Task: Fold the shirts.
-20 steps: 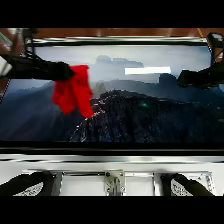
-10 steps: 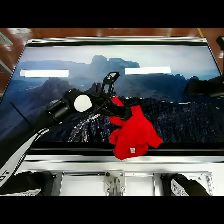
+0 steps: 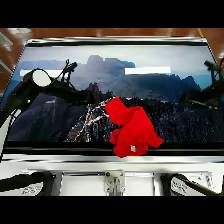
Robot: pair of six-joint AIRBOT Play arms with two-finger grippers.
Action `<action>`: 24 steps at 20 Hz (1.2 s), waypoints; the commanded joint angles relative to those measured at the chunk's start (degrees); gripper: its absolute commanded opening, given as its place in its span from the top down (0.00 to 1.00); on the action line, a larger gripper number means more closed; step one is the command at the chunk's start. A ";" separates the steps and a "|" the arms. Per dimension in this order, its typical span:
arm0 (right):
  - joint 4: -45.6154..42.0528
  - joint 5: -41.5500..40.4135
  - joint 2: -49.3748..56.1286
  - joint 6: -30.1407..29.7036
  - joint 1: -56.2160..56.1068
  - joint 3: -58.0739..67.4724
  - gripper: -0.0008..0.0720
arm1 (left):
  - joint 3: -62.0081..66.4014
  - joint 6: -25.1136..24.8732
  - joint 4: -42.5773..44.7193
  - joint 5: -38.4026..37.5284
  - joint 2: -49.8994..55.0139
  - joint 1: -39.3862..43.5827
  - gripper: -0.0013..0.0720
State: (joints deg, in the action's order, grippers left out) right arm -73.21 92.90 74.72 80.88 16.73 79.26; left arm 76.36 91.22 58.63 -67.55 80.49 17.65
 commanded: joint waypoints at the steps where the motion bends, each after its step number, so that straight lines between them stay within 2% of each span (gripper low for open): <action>1: 2.67 -0.83 1.49 -2.64 2.95 -10.01 0.07 | -1.62 -2.51 -5.22 1.33 6.58 -2.93 0.11; 4: 3.32 -1.81 1.49 -4.70 2.91 -18.29 0.07 | -1.51 -4.17 -13.27 7.34 14.78 -0.83 0.11; 7: 4.22 -5.01 1.49 -4.68 2.84 -23.19 0.07 | -0.31 -8.33 -22.60 8.41 21.53 0.39 0.11; 8: 4.50 -5.97 1.49 -4.68 2.86 -24.11 0.07 | 0.09 -9.11 -24.33 8.61 23.06 0.74 0.16; 14: 4.92 -6.88 1.49 -4.70 1.36 -27.06 0.07 | 2.89 -9.05 -25.27 8.70 27.74 1.33 0.18; 15: 4.63 -7.76 1.49 -4.70 0.37 -28.06 0.07 | 3.41 -8.90 -25.27 8.48 28.37 1.46 0.28; 19: 4.59 -10.82 1.49 -4.70 -4.02 -31.23 0.07 | 5.29 -7.39 -25.29 8.46 30.34 2.58 0.30; 21: 3.63 -11.02 1.49 -4.52 -5.40 -31.80 0.07 | 5.35 -7.63 -25.24 8.92 30.45 2.80 0.47; 23: 2.40 -10.91 1.51 -3.43 -5.88 -31.91 0.07 | 5.35 -7.58 -25.27 9.46 30.45 2.69 0.51; 24: 1.99 -10.88 1.51 -2.95 -5.84 -31.91 0.07 | 5.35 -7.61 -25.27 9.70 30.45 2.62 0.65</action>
State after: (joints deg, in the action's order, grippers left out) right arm -69.71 82.43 76.18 76.60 11.92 47.94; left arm 81.43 83.40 33.39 -58.54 110.59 20.25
